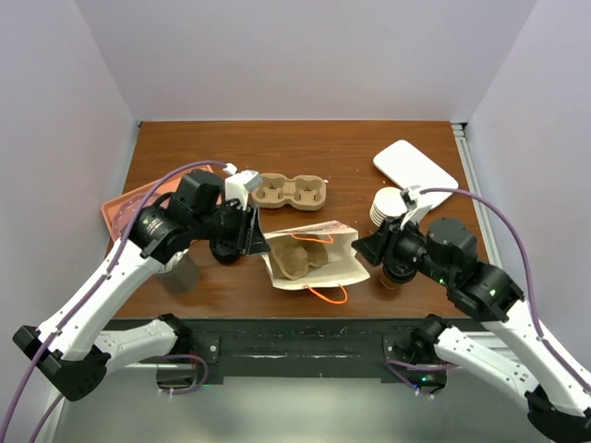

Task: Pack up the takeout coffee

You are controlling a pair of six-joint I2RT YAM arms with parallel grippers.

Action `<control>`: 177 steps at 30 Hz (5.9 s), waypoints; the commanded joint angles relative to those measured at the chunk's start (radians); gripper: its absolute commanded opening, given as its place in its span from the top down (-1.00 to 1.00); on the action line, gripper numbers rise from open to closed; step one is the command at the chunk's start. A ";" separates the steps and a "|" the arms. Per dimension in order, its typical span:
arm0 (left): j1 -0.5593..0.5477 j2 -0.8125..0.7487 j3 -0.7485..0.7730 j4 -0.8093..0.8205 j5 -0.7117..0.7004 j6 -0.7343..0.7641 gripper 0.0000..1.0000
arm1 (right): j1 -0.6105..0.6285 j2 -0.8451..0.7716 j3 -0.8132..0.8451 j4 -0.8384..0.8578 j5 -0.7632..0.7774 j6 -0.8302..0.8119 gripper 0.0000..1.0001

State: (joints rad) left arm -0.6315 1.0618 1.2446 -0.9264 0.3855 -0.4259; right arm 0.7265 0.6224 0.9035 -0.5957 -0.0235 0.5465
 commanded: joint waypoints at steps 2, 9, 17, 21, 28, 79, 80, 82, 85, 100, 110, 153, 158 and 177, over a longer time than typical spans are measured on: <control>-0.007 -0.011 0.013 0.006 -0.005 0.000 0.26 | 0.002 0.053 0.248 -0.157 0.103 -0.025 0.14; -0.005 0.020 0.045 0.001 -0.005 -0.002 0.19 | 0.004 0.149 0.377 -0.127 -0.038 -0.112 0.36; -0.007 0.145 0.186 -0.018 -0.034 -0.004 0.04 | 0.004 0.271 0.396 -0.091 -0.047 -0.187 0.45; -0.005 0.233 0.328 -0.110 -0.172 -0.016 -0.12 | 0.004 0.350 0.475 -0.228 0.064 -0.136 0.23; -0.007 0.305 0.443 -0.244 -0.304 -0.016 -0.23 | 0.004 0.388 0.538 -0.294 0.221 -0.037 -0.08; 0.023 0.379 0.592 -0.141 -0.182 -0.158 1.00 | -0.072 0.700 0.707 -0.293 0.249 0.010 1.00; 0.024 0.371 0.581 -0.134 -0.172 -0.159 1.00 | -0.073 0.697 0.701 -0.283 0.240 0.010 1.00; 0.024 0.340 0.534 -0.130 -0.175 -0.163 1.00 | -0.073 0.679 0.674 -0.274 0.225 0.009 1.00; 0.021 0.274 0.417 -0.121 -0.177 -0.185 1.00 | -0.072 0.634 0.618 -0.237 0.186 0.006 1.00; 0.023 0.102 0.179 -0.034 -0.128 -0.191 -0.04 | -0.071 0.154 0.065 0.077 0.028 -0.066 0.95; 0.021 -0.065 0.367 0.074 -0.150 -0.053 -0.37 | -0.071 -0.052 -0.035 0.106 -0.023 -0.189 1.00; 0.007 0.046 0.256 -0.209 -0.071 -0.241 -0.21 | -0.071 0.175 0.133 -0.058 0.135 0.196 1.00; -0.022 0.033 0.222 -0.144 -0.053 -0.318 -0.18 | -0.072 0.226 0.170 -0.099 0.158 0.243 1.00; -0.043 0.289 0.544 -0.279 -0.194 -0.146 1.00 | -0.070 0.183 0.080 0.016 0.117 0.354 1.00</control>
State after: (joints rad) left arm -0.6685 1.2682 1.5154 -1.1240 0.2234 -0.6483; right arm 0.6540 0.8299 1.0145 -0.6685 0.1020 0.8474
